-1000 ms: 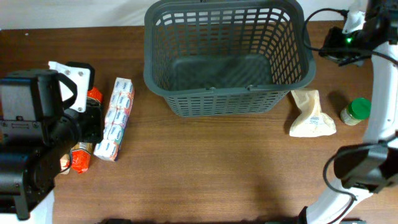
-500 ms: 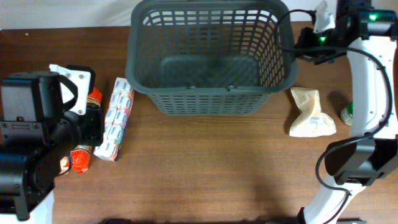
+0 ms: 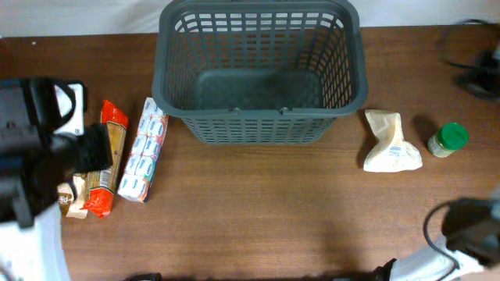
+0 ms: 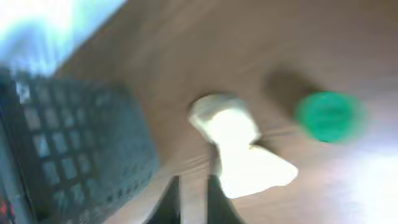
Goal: Pack container
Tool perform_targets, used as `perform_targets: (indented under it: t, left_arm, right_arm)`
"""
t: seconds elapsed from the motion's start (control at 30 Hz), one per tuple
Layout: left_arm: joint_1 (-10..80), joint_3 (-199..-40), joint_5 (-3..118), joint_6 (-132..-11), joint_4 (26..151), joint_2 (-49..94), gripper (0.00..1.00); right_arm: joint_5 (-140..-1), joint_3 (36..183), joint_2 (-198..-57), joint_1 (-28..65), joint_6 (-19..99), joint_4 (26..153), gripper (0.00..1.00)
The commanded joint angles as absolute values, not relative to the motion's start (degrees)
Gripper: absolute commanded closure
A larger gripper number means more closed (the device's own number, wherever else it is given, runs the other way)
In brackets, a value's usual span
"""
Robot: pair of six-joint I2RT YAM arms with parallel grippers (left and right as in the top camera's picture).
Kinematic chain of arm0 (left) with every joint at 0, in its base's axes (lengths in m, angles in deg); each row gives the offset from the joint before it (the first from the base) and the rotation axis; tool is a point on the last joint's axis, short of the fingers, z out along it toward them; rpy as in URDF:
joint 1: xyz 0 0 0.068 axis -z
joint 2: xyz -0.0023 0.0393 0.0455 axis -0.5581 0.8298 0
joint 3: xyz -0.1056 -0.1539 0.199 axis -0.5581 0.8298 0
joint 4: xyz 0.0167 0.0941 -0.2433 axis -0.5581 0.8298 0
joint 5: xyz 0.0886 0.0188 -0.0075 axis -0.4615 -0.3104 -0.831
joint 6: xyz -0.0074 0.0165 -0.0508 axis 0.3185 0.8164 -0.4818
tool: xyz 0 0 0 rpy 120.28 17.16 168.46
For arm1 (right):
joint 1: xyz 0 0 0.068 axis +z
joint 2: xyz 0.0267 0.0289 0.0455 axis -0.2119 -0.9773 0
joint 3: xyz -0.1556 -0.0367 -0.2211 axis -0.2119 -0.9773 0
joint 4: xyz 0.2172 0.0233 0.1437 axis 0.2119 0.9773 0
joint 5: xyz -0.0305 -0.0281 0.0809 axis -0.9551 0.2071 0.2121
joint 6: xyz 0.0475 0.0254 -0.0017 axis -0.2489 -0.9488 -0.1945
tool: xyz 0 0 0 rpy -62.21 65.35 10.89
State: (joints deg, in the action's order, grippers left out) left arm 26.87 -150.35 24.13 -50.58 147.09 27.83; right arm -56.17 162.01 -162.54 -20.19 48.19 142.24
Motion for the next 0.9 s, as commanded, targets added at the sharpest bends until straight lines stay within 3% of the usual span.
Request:
perform_targets:
  t: [0.0, 0.03, 0.07, 0.13, 0.17, 0.3, 0.63, 0.87]
  left_arm:
    - [24.0, -150.1, 25.0, -48.1, 146.7, 36.1, 0.41]
    - [23.8, -150.1, 25.0, -46.6, 146.2, 39.1, 0.41]
    - [23.7, -150.1, 24.9, -45.6, 145.8, 40.7, 0.4]
    - [23.6, -150.1, 24.0, -44.2, 142.0, 48.4, 0.15]
    - [23.6, -150.1, 24.5, -44.1, 141.3, 50.3, 0.13]
    - [24.2, -150.1, 30.2, -32.1, 142.1, 62.3, 0.13]
    - [24.9, -150.1, 30.1, -28.7, 140.2, 81.6, 0.14]
    - [27.3, -150.1, 30.0, -26.3, 140.2, 88.5, 0.25]
  right_arm:
    - [-56.2, 162.2, -156.9, -28.4, 45.2, 143.3, 0.52]
    - [-56.2, 162.2, -156.9, -30.4, 45.2, 143.8, 0.2]
    - [-56.2, 162.2, -156.9, -31.8, 45.2, 144.2, 0.01]
    - [-56.3, 162.2, -157.3, -35.3, 45.2, 144.5, 0.01]
    - [-56.3, 162.2, -157.4, -35.9, 45.2, 144.5, 0.01]
    - [-56.3, 162.2, -157.7, -37.4, 45.2, 144.4, 0.01]
    - [-56.3, 162.2, -157.7, -37.3, 45.2, 144.4, 0.01]
    - [-56.3, 162.2, -157.7, -37.3, 45.2, 144.4, 0.01]
